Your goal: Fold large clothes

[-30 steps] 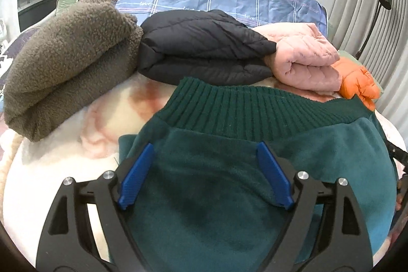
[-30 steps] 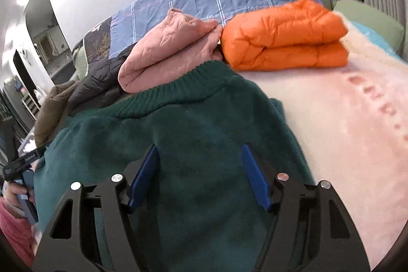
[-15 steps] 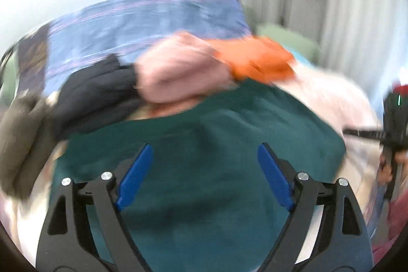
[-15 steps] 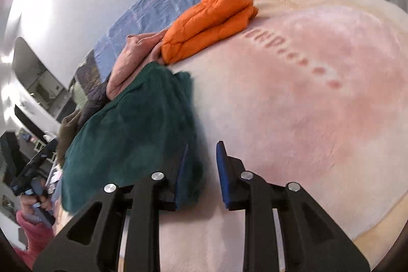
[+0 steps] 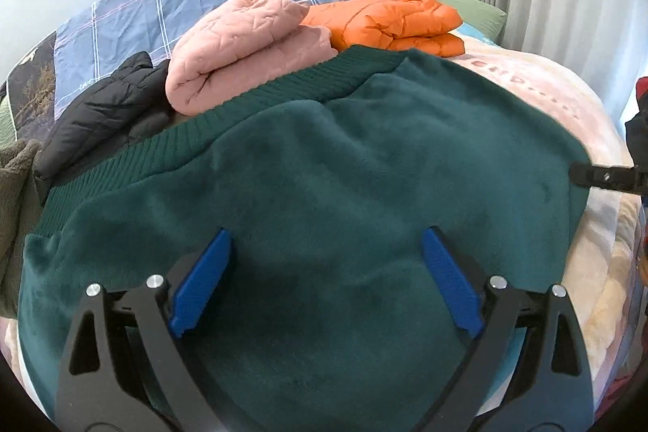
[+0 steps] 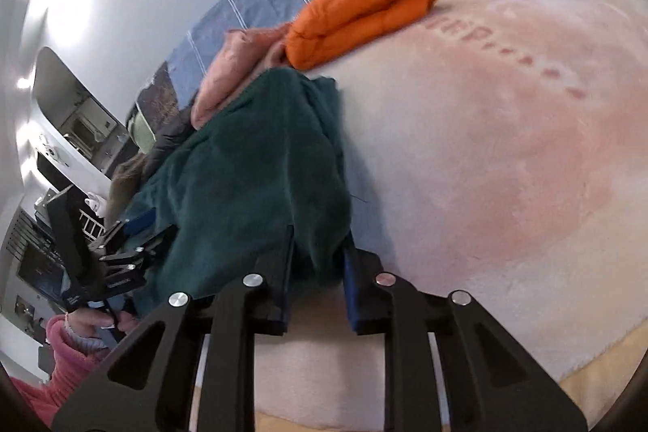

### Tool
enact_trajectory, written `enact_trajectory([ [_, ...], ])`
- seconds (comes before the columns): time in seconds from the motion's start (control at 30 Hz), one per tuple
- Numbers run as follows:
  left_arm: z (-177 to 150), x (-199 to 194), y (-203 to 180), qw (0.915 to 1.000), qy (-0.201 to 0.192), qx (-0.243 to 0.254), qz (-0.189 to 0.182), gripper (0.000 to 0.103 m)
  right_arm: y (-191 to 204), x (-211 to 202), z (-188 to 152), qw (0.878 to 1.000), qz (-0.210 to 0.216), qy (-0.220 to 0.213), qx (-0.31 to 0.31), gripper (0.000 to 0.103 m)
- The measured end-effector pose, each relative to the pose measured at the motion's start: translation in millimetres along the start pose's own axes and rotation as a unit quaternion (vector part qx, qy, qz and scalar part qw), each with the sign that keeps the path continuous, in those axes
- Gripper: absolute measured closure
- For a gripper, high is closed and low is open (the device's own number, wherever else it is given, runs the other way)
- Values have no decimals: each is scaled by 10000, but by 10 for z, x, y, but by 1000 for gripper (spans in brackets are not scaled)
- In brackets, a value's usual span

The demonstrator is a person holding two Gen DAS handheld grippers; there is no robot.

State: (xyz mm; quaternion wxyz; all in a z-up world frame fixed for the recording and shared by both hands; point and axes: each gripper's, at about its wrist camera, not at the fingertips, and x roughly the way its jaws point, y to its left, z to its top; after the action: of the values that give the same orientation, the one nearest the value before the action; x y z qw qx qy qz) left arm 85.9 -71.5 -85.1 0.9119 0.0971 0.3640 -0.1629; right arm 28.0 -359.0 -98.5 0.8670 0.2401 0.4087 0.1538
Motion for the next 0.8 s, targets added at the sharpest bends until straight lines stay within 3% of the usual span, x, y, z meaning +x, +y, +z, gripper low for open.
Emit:
enact_trajectory([
  [0.17,-10,2,-6,10000,-70,2,45,7,-14,9,-48,9995,-239,-90,177,82],
  [0.37,-5,-101,27,9996,-175,-225,47,8,112,-289,68,9881,-1376,-685,-59,76],
  [0.57,-113,-573,324,9939,-564,-925,-195,8,794,-259,145,9880,-774,-743,-1107,73],
  [0.7,-428,-958,802,9863,-761,-1430,312,8,1322,58,92,9848,-296,-336,-1680,68],
  [0.8,-858,-1285,1289,9723,-818,-2046,783,9,1796,327,85,9742,-141,-197,-2242,67],
])
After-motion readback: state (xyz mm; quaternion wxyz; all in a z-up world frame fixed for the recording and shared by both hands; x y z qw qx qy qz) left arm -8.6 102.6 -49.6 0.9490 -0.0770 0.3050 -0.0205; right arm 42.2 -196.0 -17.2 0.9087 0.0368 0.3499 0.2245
